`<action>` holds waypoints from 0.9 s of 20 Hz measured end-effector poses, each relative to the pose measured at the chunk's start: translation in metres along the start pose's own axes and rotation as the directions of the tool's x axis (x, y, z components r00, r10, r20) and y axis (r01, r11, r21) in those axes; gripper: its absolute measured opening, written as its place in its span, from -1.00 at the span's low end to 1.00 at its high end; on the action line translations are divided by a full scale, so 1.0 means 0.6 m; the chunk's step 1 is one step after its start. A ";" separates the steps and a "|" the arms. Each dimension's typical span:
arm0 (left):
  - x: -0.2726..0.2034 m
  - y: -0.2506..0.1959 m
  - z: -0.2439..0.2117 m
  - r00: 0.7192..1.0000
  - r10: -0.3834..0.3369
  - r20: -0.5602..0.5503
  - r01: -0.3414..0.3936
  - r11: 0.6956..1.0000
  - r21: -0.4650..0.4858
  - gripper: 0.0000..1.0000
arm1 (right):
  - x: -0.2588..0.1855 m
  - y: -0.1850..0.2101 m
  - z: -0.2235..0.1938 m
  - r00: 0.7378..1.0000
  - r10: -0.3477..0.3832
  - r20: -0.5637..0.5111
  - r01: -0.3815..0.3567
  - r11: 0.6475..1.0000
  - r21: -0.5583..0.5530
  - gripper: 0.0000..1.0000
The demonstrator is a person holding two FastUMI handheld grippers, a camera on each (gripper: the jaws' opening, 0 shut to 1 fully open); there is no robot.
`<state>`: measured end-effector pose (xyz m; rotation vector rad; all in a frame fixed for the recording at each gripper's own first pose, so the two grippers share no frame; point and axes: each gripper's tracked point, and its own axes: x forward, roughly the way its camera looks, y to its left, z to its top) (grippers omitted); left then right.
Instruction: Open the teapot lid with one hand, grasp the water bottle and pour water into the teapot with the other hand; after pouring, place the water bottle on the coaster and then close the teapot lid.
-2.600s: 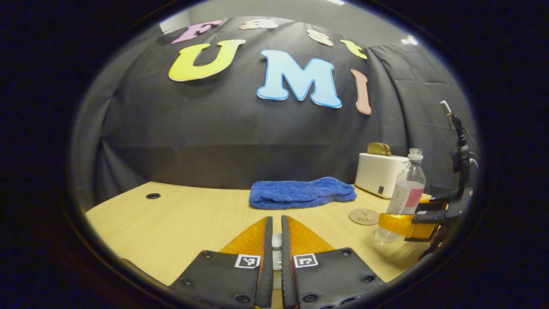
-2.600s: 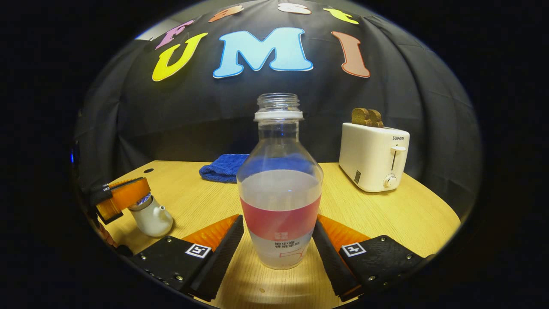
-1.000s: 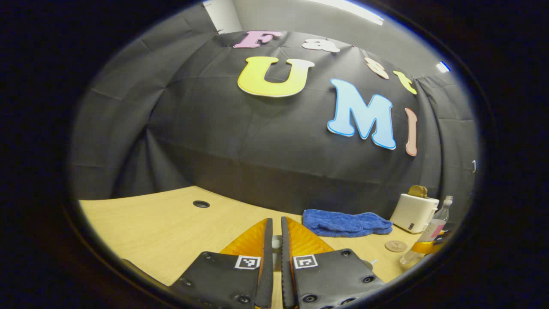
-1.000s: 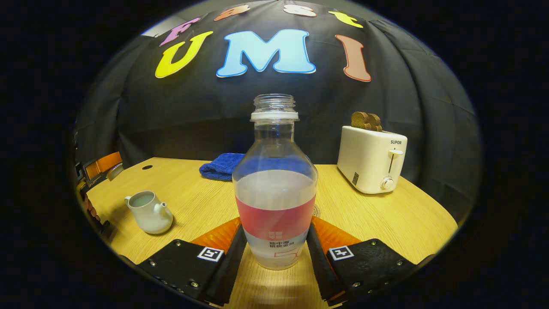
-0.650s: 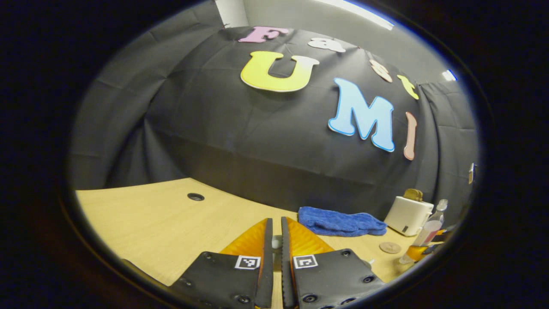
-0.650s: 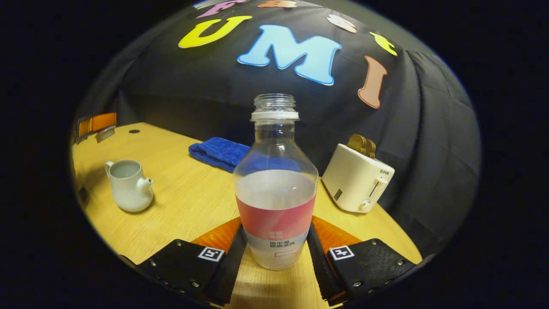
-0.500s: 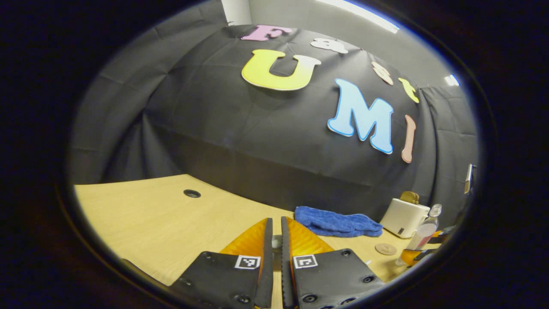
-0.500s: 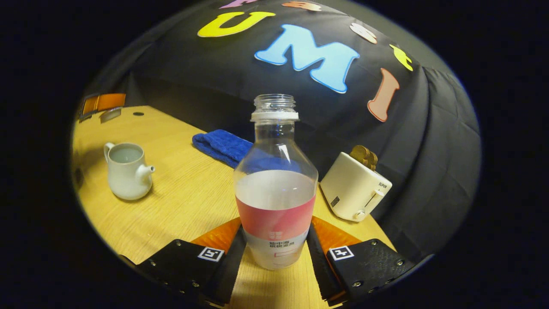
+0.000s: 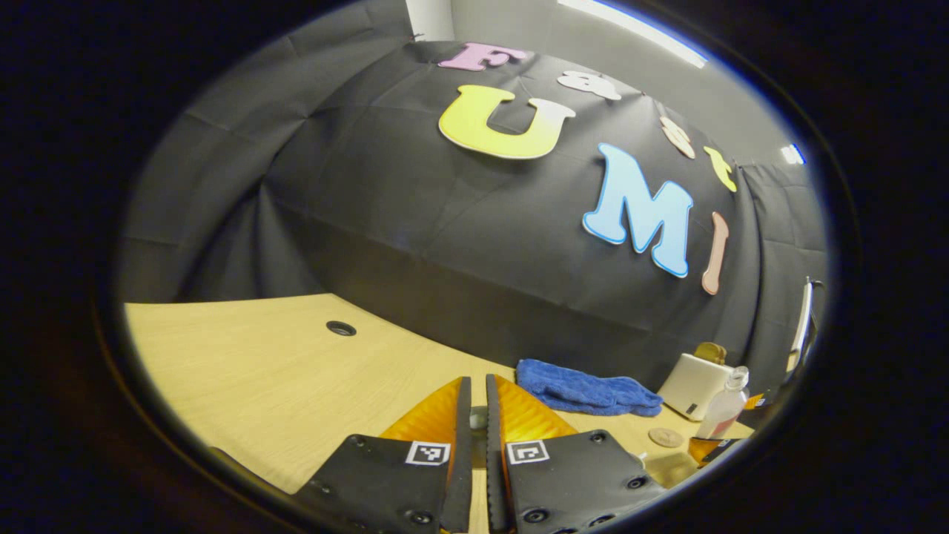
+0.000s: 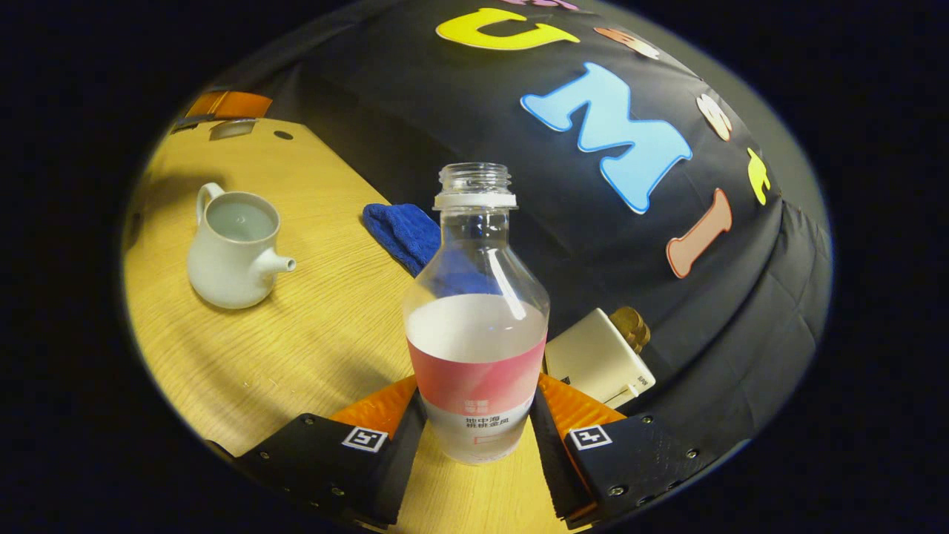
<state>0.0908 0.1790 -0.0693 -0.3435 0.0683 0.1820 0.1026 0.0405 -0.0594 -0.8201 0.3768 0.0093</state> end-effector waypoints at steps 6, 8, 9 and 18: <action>0.000 0.004 -0.001 1.000 -0.012 -0.008 0.011 0.999 -0.041 -0.65 | 0.004 0.022 0.028 0.999 -0.025 0.041 0.033 0.975 -0.218 0.48; 0.000 0.006 -0.004 1.000 -0.013 -0.009 0.012 0.998 -0.054 -0.72 | 0.010 0.026 0.027 0.999 -0.032 0.039 0.041 0.958 -0.282 0.48; 0.001 0.007 -0.002 1.000 -0.012 -0.009 0.012 0.998 -0.059 -0.72 | 0.013 0.027 0.028 0.998 -0.040 0.041 0.051 0.948 -0.315 0.48; 0.004 0.004 -0.009 1.000 -0.017 -0.019 0.016 0.998 -0.067 -0.65 | 0.026 0.014 0.060 0.987 -0.105 0.121 0.154 0.823 -0.547 0.47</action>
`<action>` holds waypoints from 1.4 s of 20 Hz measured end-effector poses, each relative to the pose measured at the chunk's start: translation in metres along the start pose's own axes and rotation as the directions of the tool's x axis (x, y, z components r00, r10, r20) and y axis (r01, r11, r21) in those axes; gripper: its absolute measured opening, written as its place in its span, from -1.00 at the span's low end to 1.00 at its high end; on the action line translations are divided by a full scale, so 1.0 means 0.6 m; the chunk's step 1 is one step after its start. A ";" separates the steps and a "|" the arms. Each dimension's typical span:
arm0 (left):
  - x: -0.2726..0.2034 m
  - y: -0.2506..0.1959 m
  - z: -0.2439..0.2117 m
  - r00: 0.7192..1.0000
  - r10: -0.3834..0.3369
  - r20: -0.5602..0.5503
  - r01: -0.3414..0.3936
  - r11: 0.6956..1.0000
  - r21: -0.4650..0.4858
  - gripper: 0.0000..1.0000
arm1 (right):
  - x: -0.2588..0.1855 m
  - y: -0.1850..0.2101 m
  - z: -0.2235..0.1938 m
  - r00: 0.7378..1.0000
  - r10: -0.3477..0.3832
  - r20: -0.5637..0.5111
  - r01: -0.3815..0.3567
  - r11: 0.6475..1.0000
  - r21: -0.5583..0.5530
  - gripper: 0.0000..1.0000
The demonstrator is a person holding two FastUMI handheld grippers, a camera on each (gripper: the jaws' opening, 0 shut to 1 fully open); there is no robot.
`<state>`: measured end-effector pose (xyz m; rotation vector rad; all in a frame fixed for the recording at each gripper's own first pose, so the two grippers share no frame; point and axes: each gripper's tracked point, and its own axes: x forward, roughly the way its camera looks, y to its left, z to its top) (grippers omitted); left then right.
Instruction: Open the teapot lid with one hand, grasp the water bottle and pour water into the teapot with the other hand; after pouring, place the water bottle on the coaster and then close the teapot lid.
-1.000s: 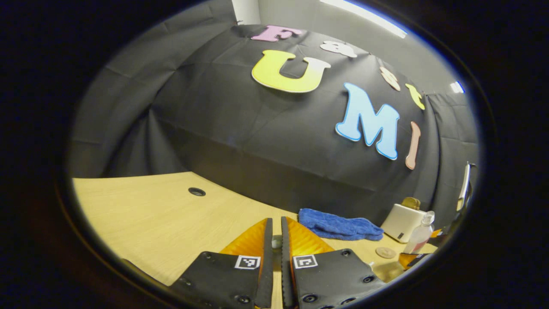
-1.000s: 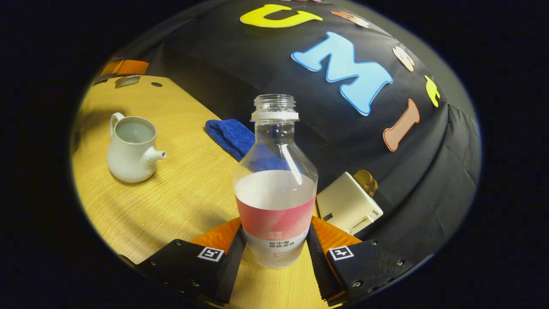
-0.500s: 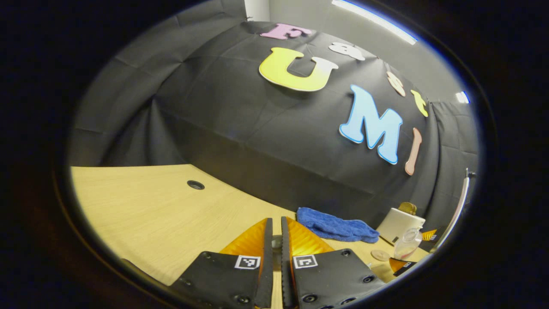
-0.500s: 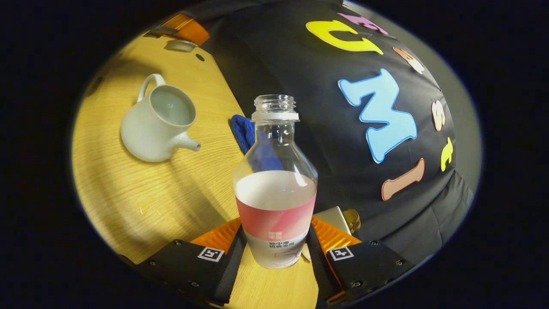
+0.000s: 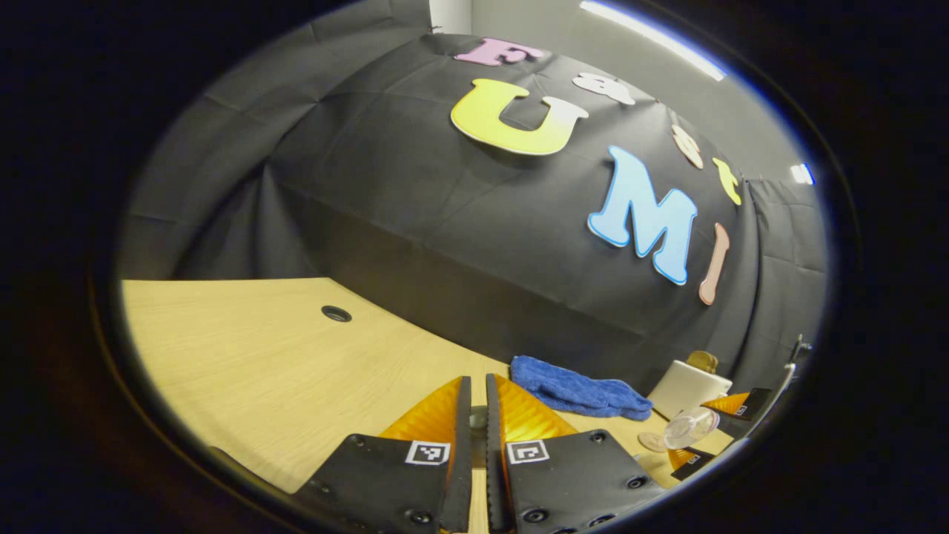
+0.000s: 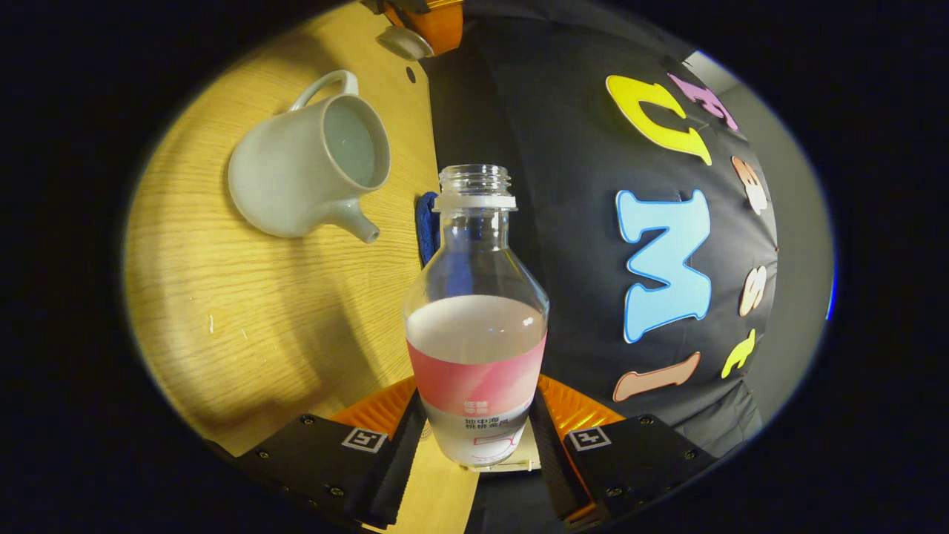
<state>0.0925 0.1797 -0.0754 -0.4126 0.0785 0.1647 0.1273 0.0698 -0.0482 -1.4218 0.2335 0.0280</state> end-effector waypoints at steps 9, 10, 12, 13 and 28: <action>0.000 -0.005 -0.001 1.000 -0.015 -0.008 0.015 1.000 0.008 -0.65 | 0.008 -0.035 0.014 0.995 -0.081 0.055 0.089 0.980 -0.176 0.48; 0.001 -0.005 -0.002 1.000 -0.015 -0.008 0.015 1.000 0.008 -0.65 | 0.006 -0.038 0.016 0.994 -0.085 0.062 0.096 0.975 -0.198 0.48; 0.002 -0.006 -0.003 1.000 -0.018 -0.008 0.018 1.000 0.006 -0.65 | 0.007 -0.045 0.020 0.993 -0.089 0.073 0.104 0.966 -0.236 0.47; 0.001 -0.006 -0.003 1.000 -0.019 -0.008 0.019 1.000 0.004 -0.65 | 0.007 -0.048 0.022 0.993 -0.092 0.078 0.109 0.962 -0.252 0.47; 0.002 0.000 -0.001 1.000 -0.025 -0.004 0.025 0.999 -0.024 -0.65 | 0.011 -0.080 0.059 0.971 -0.158 0.178 0.226 0.850 -0.475 0.47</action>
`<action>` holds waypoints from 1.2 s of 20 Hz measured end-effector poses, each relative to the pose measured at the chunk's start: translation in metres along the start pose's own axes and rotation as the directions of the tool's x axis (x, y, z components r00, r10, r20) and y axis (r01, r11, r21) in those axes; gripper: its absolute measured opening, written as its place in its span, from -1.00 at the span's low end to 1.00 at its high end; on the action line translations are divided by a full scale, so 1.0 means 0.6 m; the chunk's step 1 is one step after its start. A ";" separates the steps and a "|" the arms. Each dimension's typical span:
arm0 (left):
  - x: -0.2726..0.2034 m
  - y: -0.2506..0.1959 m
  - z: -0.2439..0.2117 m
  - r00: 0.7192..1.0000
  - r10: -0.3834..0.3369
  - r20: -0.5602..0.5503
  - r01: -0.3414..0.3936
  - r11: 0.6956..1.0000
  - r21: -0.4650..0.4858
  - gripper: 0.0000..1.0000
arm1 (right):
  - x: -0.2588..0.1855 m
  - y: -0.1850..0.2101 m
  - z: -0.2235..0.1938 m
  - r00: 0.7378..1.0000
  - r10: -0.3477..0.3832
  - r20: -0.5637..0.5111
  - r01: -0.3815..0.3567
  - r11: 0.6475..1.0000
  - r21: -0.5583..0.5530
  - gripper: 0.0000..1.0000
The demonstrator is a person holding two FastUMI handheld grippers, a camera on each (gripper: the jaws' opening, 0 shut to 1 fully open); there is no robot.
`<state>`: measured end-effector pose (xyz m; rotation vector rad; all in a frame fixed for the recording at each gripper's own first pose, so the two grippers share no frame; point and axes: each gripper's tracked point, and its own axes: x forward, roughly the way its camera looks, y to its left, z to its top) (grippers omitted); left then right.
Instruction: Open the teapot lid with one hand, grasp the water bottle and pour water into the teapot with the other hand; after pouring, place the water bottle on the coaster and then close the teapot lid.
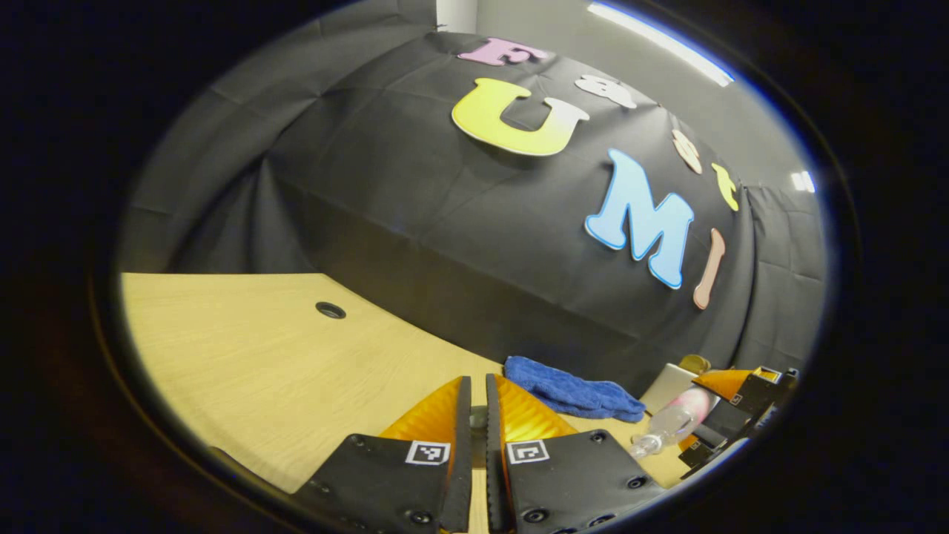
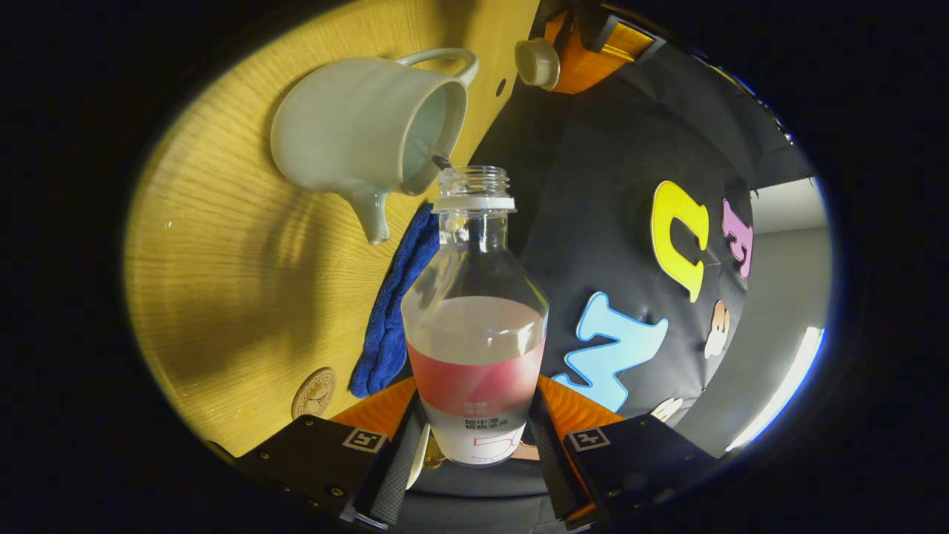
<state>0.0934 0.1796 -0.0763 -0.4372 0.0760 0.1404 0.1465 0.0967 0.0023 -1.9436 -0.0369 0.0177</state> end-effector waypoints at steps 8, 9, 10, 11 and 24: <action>0.001 -0.002 -0.002 1.000 -0.005 -0.001 0.005 1.000 -0.016 -0.65 | 0.000 -0.030 0.007 0.998 -0.056 0.037 0.059 0.994 -0.095 0.47; 0.001 -0.002 -0.002 1.000 -0.006 -0.001 0.006 1.000 -0.017 -0.65 | -0.001 -0.032 0.009 0.997 -0.061 0.040 0.064 0.993 -0.101 0.47; 0.001 -0.002 -0.002 1.000 -0.006 -0.001 0.006 1.000 -0.018 -0.65 | -0.002 -0.035 0.010 0.997 -0.066 0.044 0.070 0.992 -0.107 0.47; 0.001 -0.002 -0.002 1.000 -0.007 -0.001 0.007 1.000 -0.019 -0.65 | -0.002 -0.037 0.011 0.996 -0.072 0.047 0.077 0.990 -0.115 0.47; 0.002 -0.001 -0.001 1.000 -0.008 0.001 0.008 0.999 -0.041 -0.65 | -0.009 -0.085 0.031 0.981 -0.153 0.120 0.179 0.953 -0.243 0.43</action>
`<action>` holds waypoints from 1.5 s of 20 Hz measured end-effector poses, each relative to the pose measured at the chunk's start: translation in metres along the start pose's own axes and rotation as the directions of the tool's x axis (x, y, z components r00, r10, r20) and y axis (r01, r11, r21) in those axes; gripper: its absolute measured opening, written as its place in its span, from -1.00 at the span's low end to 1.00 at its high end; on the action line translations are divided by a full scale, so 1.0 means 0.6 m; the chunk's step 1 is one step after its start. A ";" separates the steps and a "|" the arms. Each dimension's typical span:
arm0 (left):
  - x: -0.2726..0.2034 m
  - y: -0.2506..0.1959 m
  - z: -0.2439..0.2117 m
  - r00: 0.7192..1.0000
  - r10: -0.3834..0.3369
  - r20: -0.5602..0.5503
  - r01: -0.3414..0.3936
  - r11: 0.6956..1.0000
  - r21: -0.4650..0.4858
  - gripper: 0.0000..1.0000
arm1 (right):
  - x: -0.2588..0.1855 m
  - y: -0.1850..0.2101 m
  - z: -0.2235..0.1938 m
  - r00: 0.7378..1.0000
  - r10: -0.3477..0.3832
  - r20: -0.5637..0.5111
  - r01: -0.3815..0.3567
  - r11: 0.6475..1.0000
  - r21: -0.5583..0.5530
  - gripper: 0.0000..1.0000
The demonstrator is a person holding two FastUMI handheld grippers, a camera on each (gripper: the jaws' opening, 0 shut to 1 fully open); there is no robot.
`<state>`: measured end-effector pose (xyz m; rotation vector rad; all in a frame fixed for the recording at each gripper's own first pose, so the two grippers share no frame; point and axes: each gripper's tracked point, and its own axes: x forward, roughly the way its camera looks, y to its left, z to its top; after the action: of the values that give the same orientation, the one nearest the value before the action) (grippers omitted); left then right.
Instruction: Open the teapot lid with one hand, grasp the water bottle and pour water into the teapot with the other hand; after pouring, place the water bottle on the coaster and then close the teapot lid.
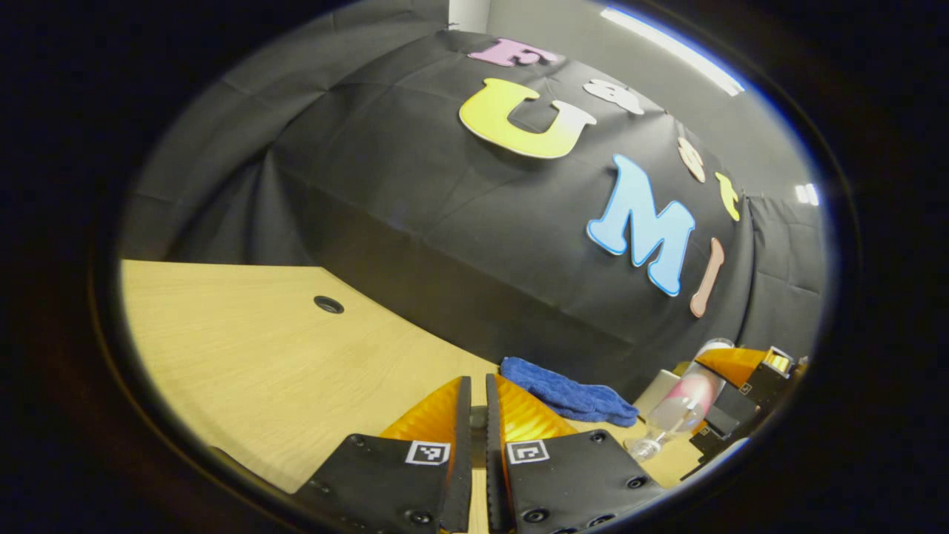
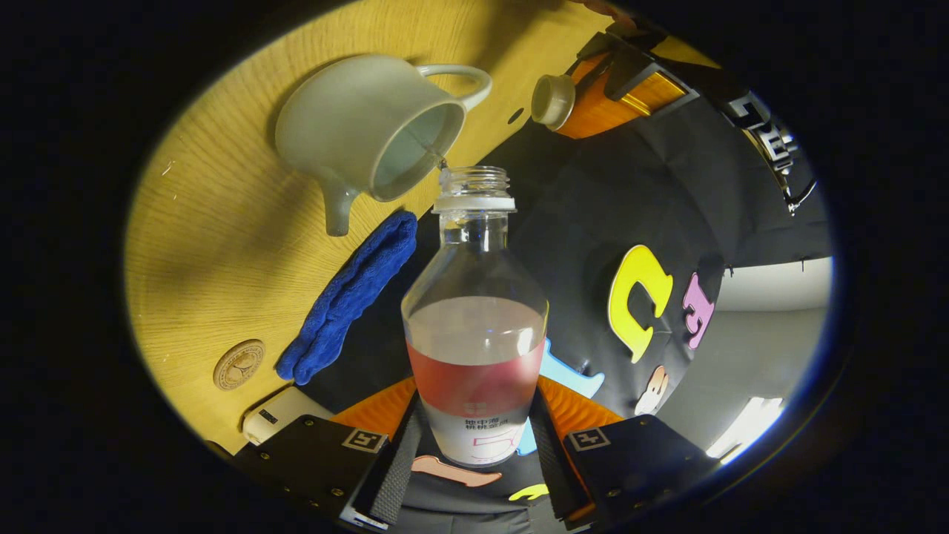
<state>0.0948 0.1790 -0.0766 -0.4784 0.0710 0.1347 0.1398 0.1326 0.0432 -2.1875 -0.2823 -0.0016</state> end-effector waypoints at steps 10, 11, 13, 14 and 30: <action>-0.002 0.002 0.000 1.000 0.004 0.001 -0.004 1.000 -0.016 -0.65 | 0.002 -0.003 -0.001 1.000 -0.022 -0.003 0.022 1.000 -0.016 0.47; -0.002 0.002 0.000 1.000 0.004 0.001 -0.004 1.000 -0.016 -0.65 | 0.002 -0.001 -0.002 1.000 -0.018 -0.003 0.018 1.000 -0.008 0.47; -0.002 0.003 0.001 1.000 0.004 0.000 -0.004 1.000 -0.014 -0.65 | 0.002 0.004 -0.004 1.000 -0.006 -0.006 0.006 1.000 0.018 0.47; -0.003 0.003 0.000 1.000 0.005 -0.001 -0.005 1.000 -0.013 -0.65 | 0.002 0.010 -0.004 1.000 0.007 -0.006 -0.007 0.999 0.038 0.47; 0.002 -0.010 -0.007 1.000 -0.004 -0.017 0.005 0.999 0.048 -0.65 | -0.021 0.173 -0.048 0.927 0.375 0.011 -0.280 0.673 0.685 0.49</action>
<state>0.0964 0.1720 -0.0776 -0.4318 0.0894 0.1240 0.1518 0.0480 -0.0241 -1.4577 0.1837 0.1407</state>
